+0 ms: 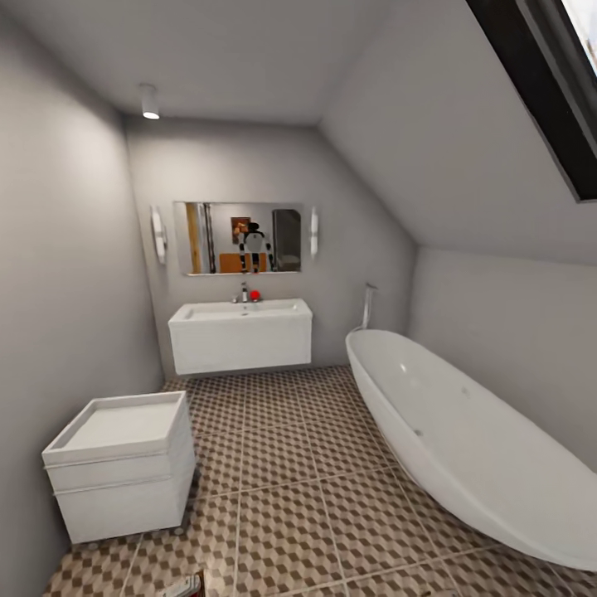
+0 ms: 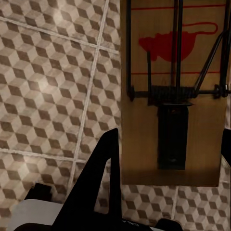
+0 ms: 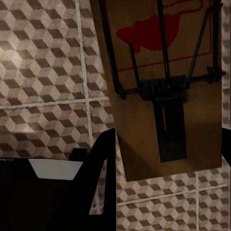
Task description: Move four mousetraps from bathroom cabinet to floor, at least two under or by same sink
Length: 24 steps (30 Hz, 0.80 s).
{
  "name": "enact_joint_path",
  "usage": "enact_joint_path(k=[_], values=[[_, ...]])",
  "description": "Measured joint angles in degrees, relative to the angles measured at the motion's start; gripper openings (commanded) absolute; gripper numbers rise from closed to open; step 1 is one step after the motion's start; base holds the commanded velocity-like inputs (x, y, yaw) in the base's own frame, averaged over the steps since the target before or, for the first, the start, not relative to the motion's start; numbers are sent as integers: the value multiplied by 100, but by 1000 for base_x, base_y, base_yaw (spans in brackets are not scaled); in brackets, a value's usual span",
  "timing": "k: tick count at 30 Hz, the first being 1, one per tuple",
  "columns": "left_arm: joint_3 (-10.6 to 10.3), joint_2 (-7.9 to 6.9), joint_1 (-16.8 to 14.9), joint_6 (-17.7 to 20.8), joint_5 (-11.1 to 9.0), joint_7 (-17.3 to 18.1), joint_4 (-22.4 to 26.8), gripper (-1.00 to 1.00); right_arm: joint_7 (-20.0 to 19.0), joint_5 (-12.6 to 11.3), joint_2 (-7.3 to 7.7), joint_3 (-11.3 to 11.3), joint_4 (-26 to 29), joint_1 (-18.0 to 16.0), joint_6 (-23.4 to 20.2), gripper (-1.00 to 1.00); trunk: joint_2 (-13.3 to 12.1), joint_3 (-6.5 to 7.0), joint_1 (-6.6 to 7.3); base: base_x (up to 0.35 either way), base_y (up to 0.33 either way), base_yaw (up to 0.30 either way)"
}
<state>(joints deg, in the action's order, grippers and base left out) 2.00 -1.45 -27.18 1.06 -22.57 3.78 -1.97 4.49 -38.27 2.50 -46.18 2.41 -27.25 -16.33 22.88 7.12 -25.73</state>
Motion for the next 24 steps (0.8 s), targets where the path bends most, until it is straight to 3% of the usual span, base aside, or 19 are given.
enact_joint_path(k=[15, 24], values=[[0, 4, 1, -10, 0, -8, -7, -100, -1, 5, -1, -1, -2, -2, 106, -100, 0, 0, 0, 335, -142, 247], [0, 3, 0, -10, 0, -25, -9, -100, 1, 4, 0, -1, 0, -2, 107, -100, 0, 0, 0, 328, -144, 64]])
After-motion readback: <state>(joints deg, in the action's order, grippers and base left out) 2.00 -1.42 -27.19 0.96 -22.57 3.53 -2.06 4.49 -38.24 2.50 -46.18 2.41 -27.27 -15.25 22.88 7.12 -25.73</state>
